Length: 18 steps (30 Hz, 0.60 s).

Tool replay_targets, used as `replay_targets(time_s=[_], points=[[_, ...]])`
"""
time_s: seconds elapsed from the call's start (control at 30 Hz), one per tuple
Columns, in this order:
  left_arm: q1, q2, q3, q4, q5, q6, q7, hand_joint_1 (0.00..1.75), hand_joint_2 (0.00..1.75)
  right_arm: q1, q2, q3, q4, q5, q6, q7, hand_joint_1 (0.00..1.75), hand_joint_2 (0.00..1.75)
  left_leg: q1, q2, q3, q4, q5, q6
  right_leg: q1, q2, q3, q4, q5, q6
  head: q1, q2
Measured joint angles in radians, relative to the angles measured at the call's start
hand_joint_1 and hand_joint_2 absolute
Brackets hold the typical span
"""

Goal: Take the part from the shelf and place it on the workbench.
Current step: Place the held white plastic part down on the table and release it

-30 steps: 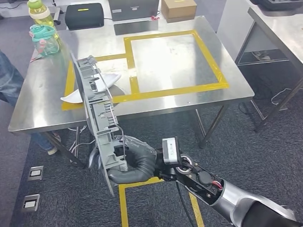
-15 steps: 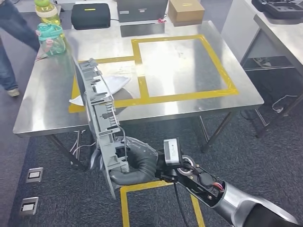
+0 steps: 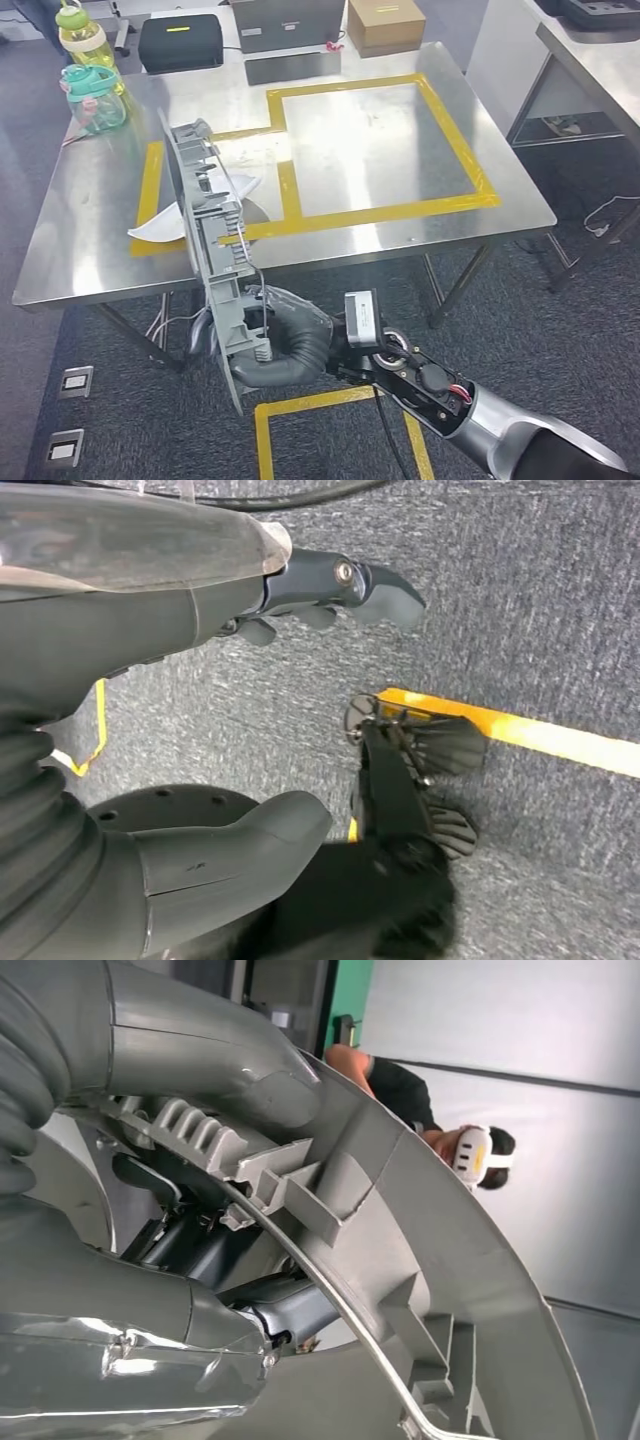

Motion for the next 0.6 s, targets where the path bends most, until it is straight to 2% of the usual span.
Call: replay_targets(time_s=[0.03,0.07,0.1,0.13,0.17,0.2,0.23,0.27,0.37,0.4,0.43,0.47,0.53,0.57,0.6], points=[[0.001,0.000,0.000,0.000,-0.001,0.000,0.000,0.00,1.75,0.001,0.000,0.000,0.000,0.000,0.000,0.000,1.75,1.75,0.001,0.000,-0.041,0.065,-0.017,-0.002,0.000,-0.001,0.002,0.000,-0.003,-0.002,-0.004,0.000],[0.002,0.000,0.000,0.000,-0.001,0.000,0.000,0.00,1.75,0.002,0.000,0.001,0.000,0.000,0.000,0.000,1.75,1.75,0.001,0.000,-0.069,0.101,-0.016,-0.003,0.001,0.000,0.005,0.000,-0.006,-0.004,-0.006,0.000],[0.004,0.000,0.000,0.000,-0.002,0.000,0.000,0.00,1.75,0.003,0.000,0.001,0.000,0.000,0.000,0.001,1.75,1.75,0.001,0.000,-0.076,0.094,0.006,-0.004,0.001,0.001,0.009,0.000,-0.010,-0.004,-0.008,0.000],[0.004,0.001,0.000,0.000,-0.002,-0.001,0.000,0.00,1.75,0.004,0.000,0.001,0.000,0.000,-0.001,0.001,1.75,1.75,0.001,0.000,-0.062,0.046,0.045,-0.002,0.000,0.002,0.015,0.000,-0.015,-0.002,-0.010,0.000],[0.004,0.002,0.000,0.000,-0.003,-0.001,0.000,0.00,1.75,0.005,0.000,0.001,0.000,0.000,-0.002,0.001,1.75,1.75,0.002,0.001,-0.033,-0.030,0.093,0.000,0.000,0.003,0.022,0.001,-0.020,0.000,-0.011,0.000],[0.004,0.003,0.000,0.000,-0.004,-0.002,0.000,0.00,1.75,0.005,0.000,0.001,0.000,0.001,-0.004,0.001,1.75,1.75,0.001,0.002,-0.001,-0.102,0.126,0.002,0.003,0.003,0.027,0.002,-0.027,0.004,-0.013,0.000],[0.002,0.004,0.000,0.000,-0.005,-0.003,0.000,0.00,1.75,0.005,0.000,0.001,0.000,0.004,-0.008,0.001,1.75,1.75,0.000,0.002,0.023,-0.157,0.146,0.005,0.005,0.003,0.030,0.003,-0.032,0.009,-0.015,0.000],[0.001,0.004,0.000,0.000,-0.006,-0.003,0.000,0.00,1.75,0.004,0.000,0.000,0.000,0.009,-0.014,0.001,1.75,1.75,-0.001,0.002,0.036,-0.186,0.150,0.009,0.007,0.004,0.031,0.003,-0.037,0.013,-0.015,0.000],[0.000,0.002,0.000,0.000,-0.010,-0.005,0.000,0.00,1.75,0.002,-0.001,0.000,-0.002,0.040,-0.041,0.009,1.75,1.75,-0.002,0.001,0.043,-0.196,0.139,0.024,0.008,0.003,0.033,0.005,-0.048,0.026,-0.013,0.000],[0.000,0.001,0.000,0.000,-0.012,-0.005,0.000,0.00,1.75,0.000,-0.001,-0.001,-0.004,0.055,-0.052,0.014,1.75,1.75,0.000,0.001,0.047,-0.198,0.137,0.030,0.007,0.002,0.027,0.020,-0.059,0.032,-0.011,0.000],[-0.001,0.001,0.000,0.000,-0.013,-0.006,0.000,0.00,1.75,-0.004,-0.002,-0.003,-0.005,0.073,-0.064,0.020,1.75,1.75,0.002,0.001,0.052,-0.200,0.134,0.035,0.006,0.002,0.011,0.058,-0.079,0.037,-0.007,0.000],[-0.002,0.001,0.000,0.000,-0.014,-0.006,0.001,0.00,1.75,-0.010,-0.004,-0.005,-0.006,0.091,-0.077,0.027,1.75,1.75,0.003,0.002,0.057,-0.200,0.131,0.040,0.004,0.001,-0.020,0.121,-0.107,0.042,-0.003,0.000],[-0.005,0.001,0.000,0.000,-0.017,-0.008,0.003,0.00,1.75,-0.025,-0.009,-0.009,-0.006,0.128,-0.105,0.042,1.75,1.75,0.002,0.002,0.065,-0.200,0.124,0.046,0.002,0.000,-0.102,0.273,-0.158,0.047,0.006,0.000],[-0.005,0.001,0.000,0.000,-0.018,-0.008,0.004,0.00,1.75,-0.033,-0.013,-0.012,-0.006,0.145,-0.117,0.050,1.75,1.75,0.001,0.002,0.070,-0.200,0.120,0.047,0.001,0.000,-0.133,0.319,-0.162,0.048,0.009,0.000],[-0.005,0.001,0.000,0.000,-0.019,-0.009,0.006,0.00,1.75,-0.042,-0.017,-0.014,-0.005,0.161,-0.129,0.058,1.75,1.75,0.001,0.001,0.077,-0.200,0.115,0.046,0.001,0.000,-0.145,0.324,-0.144,0.048,0.012,0.000]])
